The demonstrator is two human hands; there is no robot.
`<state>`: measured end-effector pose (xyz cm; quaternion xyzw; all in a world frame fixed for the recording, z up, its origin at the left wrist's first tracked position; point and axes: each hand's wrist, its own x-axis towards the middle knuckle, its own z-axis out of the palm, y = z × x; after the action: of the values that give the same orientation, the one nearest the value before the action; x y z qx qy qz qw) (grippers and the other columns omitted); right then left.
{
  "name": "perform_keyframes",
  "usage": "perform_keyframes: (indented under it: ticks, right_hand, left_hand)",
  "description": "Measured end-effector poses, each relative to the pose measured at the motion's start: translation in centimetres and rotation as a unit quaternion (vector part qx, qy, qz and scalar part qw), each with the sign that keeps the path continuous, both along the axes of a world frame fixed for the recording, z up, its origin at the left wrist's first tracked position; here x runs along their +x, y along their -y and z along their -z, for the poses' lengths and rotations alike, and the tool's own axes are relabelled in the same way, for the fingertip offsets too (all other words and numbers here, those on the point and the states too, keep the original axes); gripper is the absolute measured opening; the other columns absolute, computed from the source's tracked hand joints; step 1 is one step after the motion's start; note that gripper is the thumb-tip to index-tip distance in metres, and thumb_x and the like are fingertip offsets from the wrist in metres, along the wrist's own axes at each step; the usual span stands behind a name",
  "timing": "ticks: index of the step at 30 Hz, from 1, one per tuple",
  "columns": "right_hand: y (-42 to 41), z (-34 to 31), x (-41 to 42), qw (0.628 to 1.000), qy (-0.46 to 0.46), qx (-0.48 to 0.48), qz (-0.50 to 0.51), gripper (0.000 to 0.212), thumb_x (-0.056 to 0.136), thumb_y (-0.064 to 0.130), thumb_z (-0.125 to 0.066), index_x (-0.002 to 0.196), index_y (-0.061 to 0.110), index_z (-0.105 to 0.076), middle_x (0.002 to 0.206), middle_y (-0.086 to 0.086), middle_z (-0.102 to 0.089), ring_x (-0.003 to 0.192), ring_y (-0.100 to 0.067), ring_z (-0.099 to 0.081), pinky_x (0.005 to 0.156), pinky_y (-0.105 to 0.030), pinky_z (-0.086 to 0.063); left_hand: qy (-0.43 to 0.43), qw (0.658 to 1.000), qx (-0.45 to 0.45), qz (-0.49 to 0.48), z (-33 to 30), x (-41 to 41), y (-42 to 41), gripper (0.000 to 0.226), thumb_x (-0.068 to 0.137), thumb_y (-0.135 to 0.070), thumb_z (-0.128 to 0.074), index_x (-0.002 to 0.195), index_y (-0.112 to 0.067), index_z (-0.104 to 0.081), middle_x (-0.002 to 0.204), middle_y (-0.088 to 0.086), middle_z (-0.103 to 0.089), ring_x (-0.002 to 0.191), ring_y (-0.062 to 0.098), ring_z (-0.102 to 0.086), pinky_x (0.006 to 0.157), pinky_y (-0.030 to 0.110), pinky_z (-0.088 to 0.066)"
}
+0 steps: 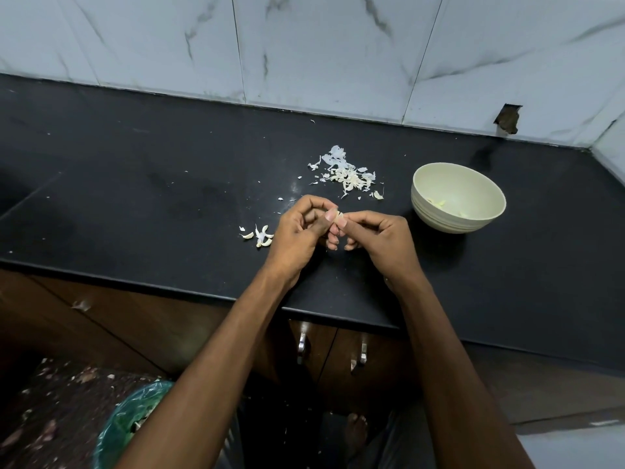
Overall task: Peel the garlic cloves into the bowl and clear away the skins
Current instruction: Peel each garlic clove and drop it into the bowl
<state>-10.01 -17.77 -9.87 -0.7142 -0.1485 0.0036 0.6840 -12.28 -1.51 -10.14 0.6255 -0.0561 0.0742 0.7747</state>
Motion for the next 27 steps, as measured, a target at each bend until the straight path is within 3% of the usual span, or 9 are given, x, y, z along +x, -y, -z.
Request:
perform_keyframes:
  ticks: [5, 9, 14, 18, 21, 27]
  right_hand:
    - [0.0, -0.1, -0.1, 1.000, 0.005, 0.004, 0.014, 0.008, 0.096, 0.008, -0.073, 0.096, 0.004, -0.080, 0.075, -0.001, -0.075, 0.063, -0.005, -0.061, 0.062, -0.025, -0.054]
    - [-0.1, 0.2, 0.2, 0.999, -0.005, 0.005, 0.041, 0.006, 0.095, 0.008, -0.074, 0.097, 0.006, -0.080, 0.076, -0.005, -0.075, 0.062, -0.009, -0.061, 0.061, -0.026, -0.056]
    - [-0.4, 0.6, 0.3, 0.998, 0.008, -0.023, 0.065, 0.009, 0.096, 0.004, -0.072, 0.101, 0.002, -0.078, 0.078, -0.011, -0.077, 0.066, -0.012, -0.070, 0.066, -0.027, -0.061]
    - [-0.4, 0.6, 0.3, 0.994, 0.032, -0.062, 0.085, 0.012, 0.092, 0.004, -0.075, 0.092, 0.015, -0.078, 0.073, -0.001, -0.077, 0.067, -0.012, -0.073, 0.067, -0.026, -0.061]
    - [-0.5, 0.5, 0.1, 0.993, 0.047, -0.070, 0.084, 0.007, 0.092, 0.005, -0.076, 0.091, 0.013, -0.078, 0.069, 0.004, -0.075, 0.066, -0.009, -0.073, 0.066, -0.025, -0.060]
    - [-0.3, 0.5, 0.0, 0.995, 0.043, -0.059, 0.071, 0.003, 0.094, 0.011, -0.076, 0.094, 0.012, -0.078, 0.076, -0.005, -0.078, 0.074, -0.020, -0.077, 0.073, -0.036, -0.064]
  left_hand:
    - [0.017, 0.999, 0.034, -0.011, 0.0, -0.1, 0.2, 0.008, 0.102, -0.007, -0.062, 0.107, -0.001, -0.060, 0.077, 0.014, -0.066, 0.064, 0.019, -0.061, 0.061, 0.033, -0.055]
    - [0.033, 0.995, 0.071, -0.057, 0.4, 0.0, 0.3, 0.006, 0.099, -0.004, -0.067, 0.102, 0.002, -0.066, 0.080, 0.009, -0.070, 0.070, 0.017, -0.066, 0.064, 0.035, -0.058]
    - [0.029, 0.984, 0.126, -0.125, 1.5, 0.4, 0.3, 0.009, 0.094, -0.007, -0.074, 0.100, -0.007, -0.080, 0.091, 0.006, -0.079, 0.081, 0.023, -0.077, 0.083, 0.051, -0.063]
    - [0.067, 0.957, 0.239, -0.151, 1.5, 0.1, 0.5, 0.015, 0.092, -0.015, -0.077, 0.105, -0.015, -0.083, 0.096, -0.005, -0.078, 0.089, 0.010, -0.075, 0.084, 0.037, -0.062]
    - [0.085, 0.943, 0.285, -0.148, 1.0, -0.3, 0.6, 0.017, 0.094, -0.021, -0.075, 0.110, -0.017, -0.082, 0.094, -0.006, -0.077, 0.087, 0.006, -0.072, 0.078, 0.027, -0.058]
    - [0.038, 0.962, 0.242, -0.120, 1.4, 0.0, 0.2, 0.018, 0.093, -0.024, -0.074, 0.109, -0.022, -0.082, 0.094, -0.006, -0.078, 0.088, 0.013, -0.076, 0.084, 0.046, -0.061]
